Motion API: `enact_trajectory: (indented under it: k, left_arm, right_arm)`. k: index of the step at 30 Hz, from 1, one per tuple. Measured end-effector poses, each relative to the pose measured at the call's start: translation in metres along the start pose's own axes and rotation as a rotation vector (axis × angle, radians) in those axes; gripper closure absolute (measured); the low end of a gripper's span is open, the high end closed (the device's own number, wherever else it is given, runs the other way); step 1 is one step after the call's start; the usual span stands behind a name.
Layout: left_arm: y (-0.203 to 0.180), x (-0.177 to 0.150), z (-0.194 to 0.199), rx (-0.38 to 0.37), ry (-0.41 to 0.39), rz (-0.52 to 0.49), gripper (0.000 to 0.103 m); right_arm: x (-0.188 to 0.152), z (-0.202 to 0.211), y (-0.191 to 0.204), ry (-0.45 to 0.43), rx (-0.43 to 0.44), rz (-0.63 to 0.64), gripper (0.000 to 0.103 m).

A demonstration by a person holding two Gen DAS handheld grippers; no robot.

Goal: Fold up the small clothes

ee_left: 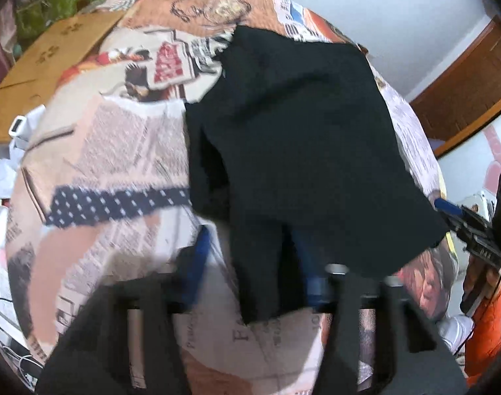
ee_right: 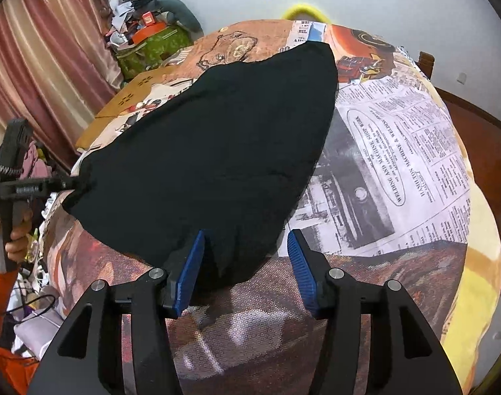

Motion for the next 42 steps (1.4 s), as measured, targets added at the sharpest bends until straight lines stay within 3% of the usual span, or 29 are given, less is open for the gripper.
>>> enact_trajectory:
  k: [3, 5, 11, 16, 18, 23, 27, 31, 34, 36, 37, 40, 42]
  left_arm:
    - [-0.001, -0.004, 0.0, 0.001, -0.006, 0.004, 0.094]
    - [0.0, -0.002, 0.011, -0.002, -0.037, 0.006, 0.101]
    - [0.005, 0.009, 0.041, 0.045, -0.153, -0.015, 0.101]
    - [0.017, 0.004, 0.017, 0.139, -0.08, -0.037, 0.101]
    - [0.022, 0.003, 0.012, 0.141, -0.064, -0.016, 0.094]
    - [0.027, 0.017, 0.024, 0.053, -0.1, 0.054, 0.046]
    - [0.015, 0.027, 0.021, 0.018, -0.094, 0.026, 0.043]
    - [0.008, 0.023, -0.008, 0.012, -0.012, 0.005, 0.043]
    - [0.006, 0.021, -0.022, 0.01, 0.007, 0.007, 0.043]
    - [0.003, 0.021, -0.024, 0.001, -0.007, 0.003, 0.048]
    - [0.001, 0.02, -0.024, -0.018, -0.007, -0.003, 0.058]
    - [-0.008, 0.018, -0.024, -0.042, -0.012, -0.036, 0.075]
    - [-0.012, 0.017, -0.021, -0.044, -0.013, -0.044, 0.079]
  right_arm:
    - [0.0, 0.0, 0.001, -0.002, 0.003, -0.007, 0.054]
    - [-0.001, 0.0, 0.002, -0.002, 0.005, -0.009, 0.054]
    - [-0.006, -0.002, 0.005, 0.012, 0.005, -0.009, 0.054]
    - [-0.007, 0.0, 0.008, 0.012, 0.006, -0.012, 0.054]
    - [-0.007, 0.001, 0.009, 0.008, 0.01, -0.017, 0.054]
    - [-0.006, 0.001, 0.012, 0.013, 0.019, -0.015, 0.054]
    - [-0.006, -0.006, 0.013, 0.02, 0.026, -0.016, 0.045]
    - [-0.01, -0.019, 0.015, 0.049, 0.045, -0.026, 0.045]
    - [-0.01, -0.023, 0.017, 0.046, 0.066, -0.027, 0.045]
    - [-0.01, -0.027, 0.015, 0.047, 0.095, -0.041, 0.045]
    - [-0.01, -0.03, 0.015, 0.045, 0.113, -0.05, 0.047]
    - [-0.007, -0.032, 0.017, 0.026, 0.157, -0.048, 0.068]
    - [-0.005, -0.031, 0.022, 0.021, 0.16, -0.03, 0.079]
Point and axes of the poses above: each gripper's, at about its wrist camera, not at the fingertips, and z roughly against the way its jaws point, y to its left, x to its top, the point moved 6 cm from there along -z, roughly the way its jaws point, and after that the axes turned 13 degrees about z, right-handed, at the moved point
